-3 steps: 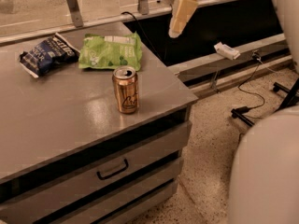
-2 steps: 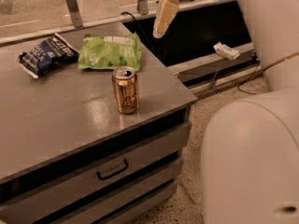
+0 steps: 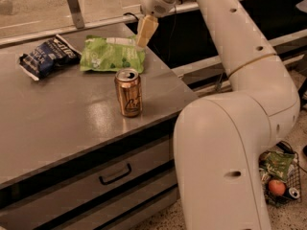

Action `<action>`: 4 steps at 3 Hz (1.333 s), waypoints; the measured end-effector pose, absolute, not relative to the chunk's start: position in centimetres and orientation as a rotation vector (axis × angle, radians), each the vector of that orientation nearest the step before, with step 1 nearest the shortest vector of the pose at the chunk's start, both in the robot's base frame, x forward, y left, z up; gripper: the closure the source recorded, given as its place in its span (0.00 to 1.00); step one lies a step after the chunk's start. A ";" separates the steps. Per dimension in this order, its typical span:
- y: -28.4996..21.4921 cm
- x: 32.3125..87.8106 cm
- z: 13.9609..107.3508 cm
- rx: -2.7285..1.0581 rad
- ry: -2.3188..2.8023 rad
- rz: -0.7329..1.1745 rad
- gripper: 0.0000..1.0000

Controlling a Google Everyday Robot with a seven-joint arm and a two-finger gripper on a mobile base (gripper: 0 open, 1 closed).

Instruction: Pick green rice chip bag

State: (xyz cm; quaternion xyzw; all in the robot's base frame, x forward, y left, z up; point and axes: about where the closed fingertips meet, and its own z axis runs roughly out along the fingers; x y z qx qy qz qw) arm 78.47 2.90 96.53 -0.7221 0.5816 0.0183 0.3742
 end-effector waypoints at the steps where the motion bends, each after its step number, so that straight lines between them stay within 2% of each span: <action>1: 4.8 79.4 93.7 -1.833 1.516 0.144 0.00; 4: 8.7 80.0 87.3 -1.881 1.598 0.244 0.00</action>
Offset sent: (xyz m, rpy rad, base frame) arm 0.0214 0.0456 -0.0658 0.0777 0.1824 0.0117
